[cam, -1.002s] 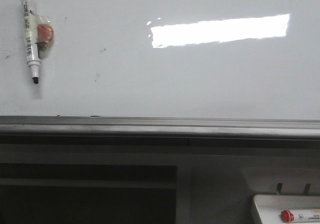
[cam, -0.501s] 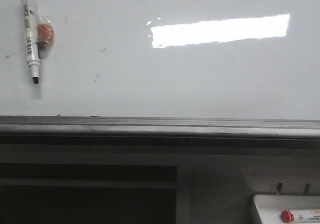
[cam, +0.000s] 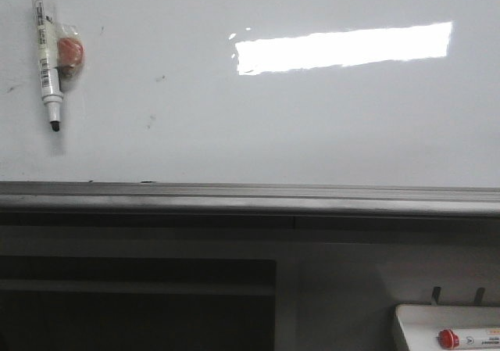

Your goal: Write number 2 on whiteboard

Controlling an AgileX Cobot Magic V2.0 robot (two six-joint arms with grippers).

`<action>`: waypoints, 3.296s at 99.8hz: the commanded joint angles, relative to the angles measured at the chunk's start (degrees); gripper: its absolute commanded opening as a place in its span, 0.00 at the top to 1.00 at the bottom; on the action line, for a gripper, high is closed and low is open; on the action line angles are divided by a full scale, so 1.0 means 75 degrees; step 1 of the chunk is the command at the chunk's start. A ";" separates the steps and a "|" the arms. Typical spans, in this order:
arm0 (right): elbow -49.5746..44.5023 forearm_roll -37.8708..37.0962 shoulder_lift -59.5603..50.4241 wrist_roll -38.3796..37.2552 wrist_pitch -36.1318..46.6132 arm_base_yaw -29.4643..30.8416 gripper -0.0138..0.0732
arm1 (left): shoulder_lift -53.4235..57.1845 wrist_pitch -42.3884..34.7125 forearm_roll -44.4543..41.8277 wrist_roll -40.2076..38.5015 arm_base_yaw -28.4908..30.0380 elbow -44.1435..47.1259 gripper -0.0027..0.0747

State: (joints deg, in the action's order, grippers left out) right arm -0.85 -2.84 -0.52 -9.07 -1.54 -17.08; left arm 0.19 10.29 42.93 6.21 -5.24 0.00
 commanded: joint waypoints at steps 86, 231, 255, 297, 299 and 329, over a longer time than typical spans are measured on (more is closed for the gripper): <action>0.2969 0.1878 0.1830 0.0110 -0.1630 0.0010 0.36 | -0.3312 0.1138 -0.2238 0.1912 -0.0190 -0.3842 0.31; 0.7027 0.1907 0.6502 0.4390 -0.3705 -0.3258 0.36 | -0.8217 0.2965 -0.0950 0.8866 -0.4171 -0.7163 0.99; 0.8236 0.1550 0.8622 0.4792 -0.3068 -0.4517 0.36 | -0.7911 0.2921 -0.1162 0.9122 -0.4358 -0.7185 0.99; 0.8474 0.2129 0.9103 0.4792 -0.1751 -0.4607 0.36 | -0.7644 0.3204 -0.1162 0.9122 -0.4358 -0.7185 0.99; 0.8474 0.2191 0.9120 0.4792 -0.1731 -0.4607 0.36 | -0.7644 0.3204 -0.1162 0.9122 -0.4358 -0.7185 0.99; 0.8474 0.2540 0.9284 0.4792 -0.1310 -0.4839 0.57 | -0.7644 0.3187 -0.1162 0.9122 -0.4358 -0.7185 0.99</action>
State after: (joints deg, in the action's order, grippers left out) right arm 60.56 15.57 70.19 26.41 -18.96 -52.77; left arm -58.11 35.78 32.00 74.72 -37.36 -51.93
